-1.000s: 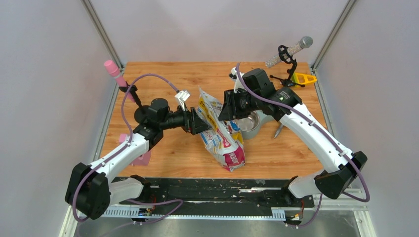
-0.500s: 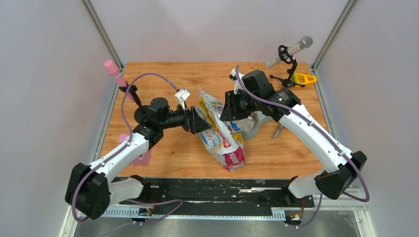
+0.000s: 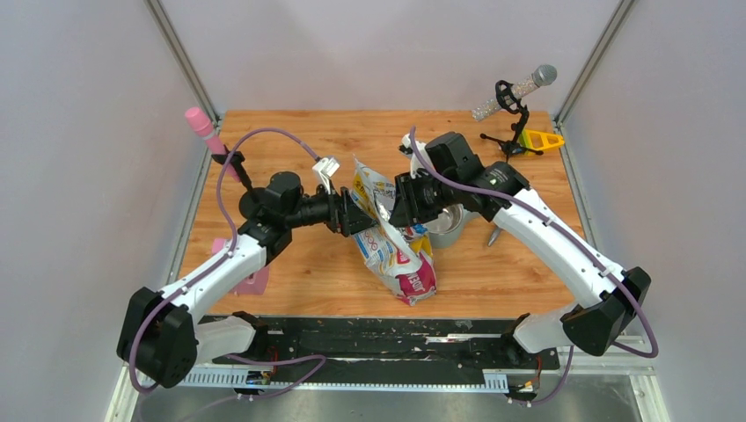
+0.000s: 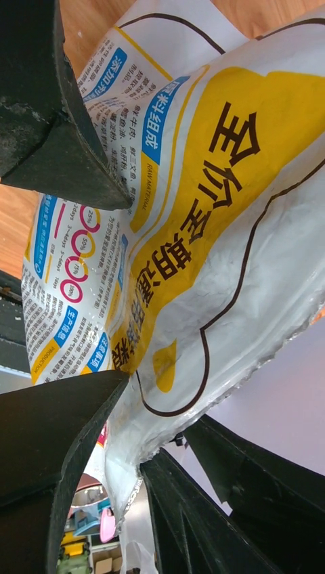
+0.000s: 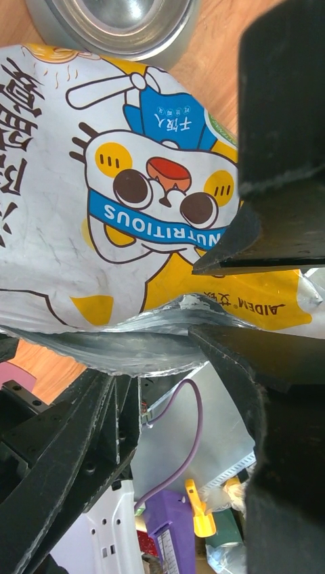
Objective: Serve the pet food
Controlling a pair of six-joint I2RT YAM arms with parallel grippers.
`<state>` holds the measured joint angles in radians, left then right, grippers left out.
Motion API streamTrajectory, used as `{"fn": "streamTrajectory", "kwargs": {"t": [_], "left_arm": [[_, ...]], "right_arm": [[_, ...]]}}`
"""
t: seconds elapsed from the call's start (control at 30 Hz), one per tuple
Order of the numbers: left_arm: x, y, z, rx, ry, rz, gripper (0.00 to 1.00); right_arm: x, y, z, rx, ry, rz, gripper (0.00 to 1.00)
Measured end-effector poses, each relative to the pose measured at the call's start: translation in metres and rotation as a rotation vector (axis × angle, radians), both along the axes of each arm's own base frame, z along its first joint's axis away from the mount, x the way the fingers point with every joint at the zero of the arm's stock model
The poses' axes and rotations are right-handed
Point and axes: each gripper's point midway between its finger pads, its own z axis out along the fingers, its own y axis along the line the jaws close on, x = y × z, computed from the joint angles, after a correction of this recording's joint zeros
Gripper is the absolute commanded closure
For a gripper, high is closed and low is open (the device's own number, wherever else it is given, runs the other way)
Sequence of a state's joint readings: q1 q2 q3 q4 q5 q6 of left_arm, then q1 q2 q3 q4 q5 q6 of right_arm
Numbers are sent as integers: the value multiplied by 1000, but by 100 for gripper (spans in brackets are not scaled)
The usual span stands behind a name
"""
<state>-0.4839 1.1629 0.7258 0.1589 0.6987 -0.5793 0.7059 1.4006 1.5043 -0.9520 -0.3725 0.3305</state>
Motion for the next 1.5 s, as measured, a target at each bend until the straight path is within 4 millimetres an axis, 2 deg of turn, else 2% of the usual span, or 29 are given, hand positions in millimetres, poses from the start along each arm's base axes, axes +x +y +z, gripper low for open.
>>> {"fn": "streamTrajectory", "kwargs": {"t": [0.1,0.17,0.2,0.27,0.47,0.57,0.67,0.77,0.83,0.9,1.07,1.17,1.5], "left_arm": [[1,-1,2,-2,-2,0,5],[2,-1,1,-2,0,-1,5],[2,-2,2,-2,1,-1,6],[2,-3,3,-5,4,-2,7],[2,-1,12,4,11,20,5],[3,9,34,20,-17,78,3],[3,17,71,5,-67,131,3],[3,21,104,-16,-100,161,10],[3,22,112,-15,-88,177,12],[4,22,108,6,-58,191,13],[-2,10,72,128,63,188,17],[-6,7,58,183,112,186,20],[3,-1,51,236,170,204,49]], "right_arm": [[-2,0,-1,-7,1,4,66],[-3,1,-2,-7,-1,8,73],[-3,1,-1,-7,-2,9,78],[-3,3,1,-2,-7,12,99],[-3,10,13,34,-33,31,100],[-4,11,14,43,-34,44,100],[-5,12,13,53,-38,52,100],[-5,12,12,63,-49,52,100],[-5,12,13,74,-59,51,100],[-6,12,13,90,-70,49,100],[-7,13,15,126,-90,39,100],[-7,15,13,142,-87,44,100],[-6,18,11,164,-91,37,100]]}}
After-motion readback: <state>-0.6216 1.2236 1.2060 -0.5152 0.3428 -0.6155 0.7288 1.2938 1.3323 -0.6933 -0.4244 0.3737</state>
